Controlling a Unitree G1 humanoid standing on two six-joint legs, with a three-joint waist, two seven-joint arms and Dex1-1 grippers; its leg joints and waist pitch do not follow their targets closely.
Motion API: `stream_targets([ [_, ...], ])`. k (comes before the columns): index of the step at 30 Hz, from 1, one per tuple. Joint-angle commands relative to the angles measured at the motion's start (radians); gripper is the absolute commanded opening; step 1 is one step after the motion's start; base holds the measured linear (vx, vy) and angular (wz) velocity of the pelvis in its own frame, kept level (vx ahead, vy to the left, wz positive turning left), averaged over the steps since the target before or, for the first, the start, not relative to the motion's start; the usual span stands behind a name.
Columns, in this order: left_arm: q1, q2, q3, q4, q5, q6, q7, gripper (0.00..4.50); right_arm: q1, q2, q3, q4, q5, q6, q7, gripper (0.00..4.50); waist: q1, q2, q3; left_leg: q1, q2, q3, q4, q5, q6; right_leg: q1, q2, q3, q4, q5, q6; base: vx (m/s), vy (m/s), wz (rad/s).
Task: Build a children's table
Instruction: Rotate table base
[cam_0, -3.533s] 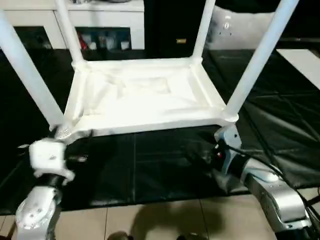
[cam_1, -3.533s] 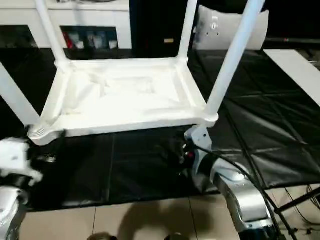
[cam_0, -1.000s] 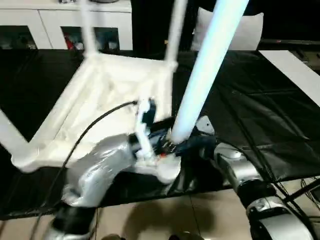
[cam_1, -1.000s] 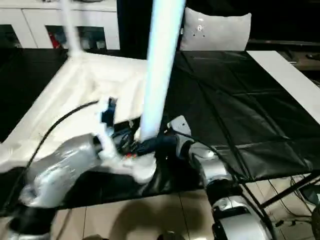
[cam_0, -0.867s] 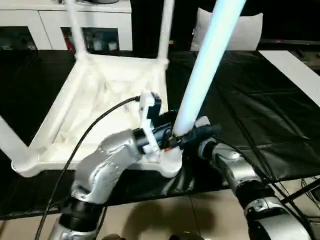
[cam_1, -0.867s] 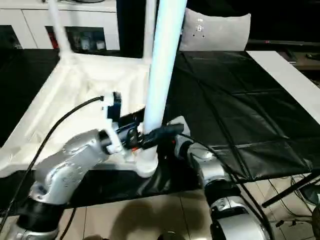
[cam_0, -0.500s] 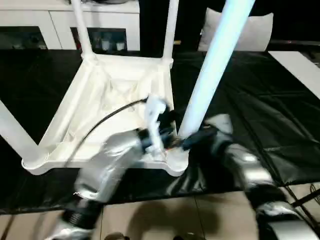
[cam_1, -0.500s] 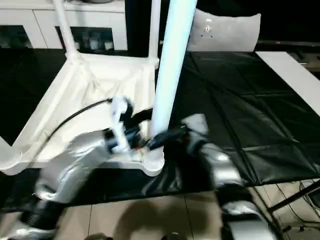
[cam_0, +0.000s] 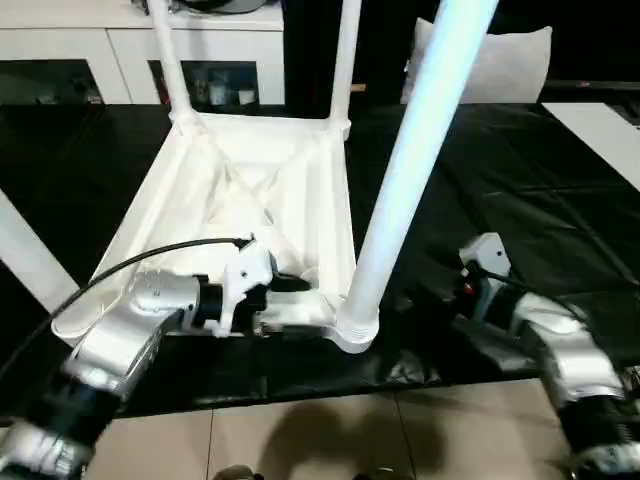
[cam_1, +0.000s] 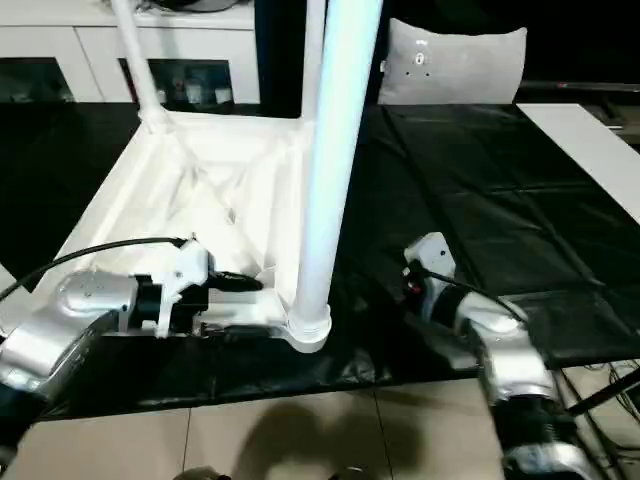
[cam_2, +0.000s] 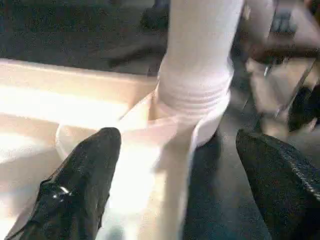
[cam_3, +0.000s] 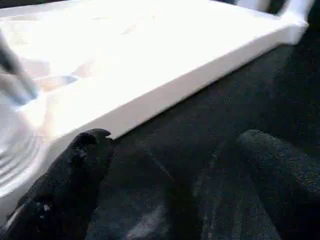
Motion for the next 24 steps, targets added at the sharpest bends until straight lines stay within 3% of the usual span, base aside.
stream_targets([
  [1,-0.027,-0.001,-0.026,0.026,0.041,-0.035,-0.014,3.7,0.012,-0.023,0.003,-0.043,0.011,0.019,0.021,4.5,0.004,0.009,-0.069,0.003,0.046,-0.013,-0.083,-0.157,0.025,0.053,-0.075,0.038,-0.074,-0.17,-0.226,0.0,0.0,0.0],
  [5,-0.08,-0.016,-0.054,0.123,0.094,-0.105,-0.018,3.39,0.066,-0.059,0.022,-0.153,0.032,0.062,0.074,4.5,0.007,0.012,-0.067,0.003,0.045,-0.014,-0.082,-0.165,0.032,0.054,-0.072,0.039,-0.078,-0.18,-0.22,0.0,0.0,0.0],
  [6,-0.099,-0.02,-0.062,0.156,0.105,-0.123,-0.032,3.39,0.092,-0.095,0.044,-0.22,0.087,0.158,0.149,4.5,0.008,0.015,-0.068,0.002,0.045,-0.015,-0.083,-0.169,0.034,0.056,-0.072,0.038,-0.079,-0.185,-0.221,0.0,0.0,0.0],
  [8,-0.115,-0.022,-0.068,0.189,0.113,-0.139,-0.055,3.28,0.122,-0.127,0.061,-0.288,0.13,0.21,0.209,4.5,0.01,0.013,-0.068,0.0,0.049,-0.017,-0.083,-0.171,0.042,0.058,-0.077,0.04,-0.077,-0.187,-0.223,0.0,0.0,0.0],
  [9,-0.122,-0.024,-0.07,0.206,0.118,-0.151,-0.066,3.15,0.13,-0.136,0.065,-0.308,0.136,0.217,0.219,4.5,0.01,0.017,-0.066,-0.001,0.048,-0.017,-0.084,-0.174,0.043,0.056,-0.076,0.039,-0.08,-0.198,-0.222,0.0,0.0,0.0],
  [13,-0.142,-0.036,-0.071,0.263,0.128,-0.182,-0.1,2.85,0.155,-0.166,0.07,-0.358,0.138,0.246,0.238,4.5,0.008,0.015,-0.065,0.002,0.048,-0.017,-0.084,-0.201,0.027,0.052,-0.078,0.039,-0.089,-0.272,-0.213,0.0,0.0,0.0],
  [16,-0.155,-0.043,-0.074,0.303,0.135,-0.206,-0.119,2.5,0.163,-0.178,0.069,-0.391,0.148,0.277,0.244,4.5,0.009,0.015,-0.066,0.0,0.05,-0.019,-0.085,-0.194,0.025,0.053,-0.08,0.039,-0.086,-0.259,-0.217,0.0,0.0,0.0],
  [20,-0.161,-0.049,-0.077,0.329,0.134,-0.205,-0.145,2.36,0.162,-0.188,0.082,-0.414,0.153,0.307,0.245,4.5,0.01,0.016,-0.068,0.001,0.051,-0.018,-0.083,-0.182,0.025,0.052,-0.081,0.039,-0.081,-0.215,-0.234,0.0,0.0,0.0],
  [24,-0.157,-0.058,-0.069,0.34,0.13,-0.192,-0.18,2.07,0.155,-0.18,0.098,-0.434,0.156,0.323,0.24,4.5,0.012,0.011,-0.066,0.001,0.052,-0.018,-0.084,-0.185,0.025,0.051,-0.083,0.039,-0.083,-0.233,-0.237,0.0,0.0,0.0],
])
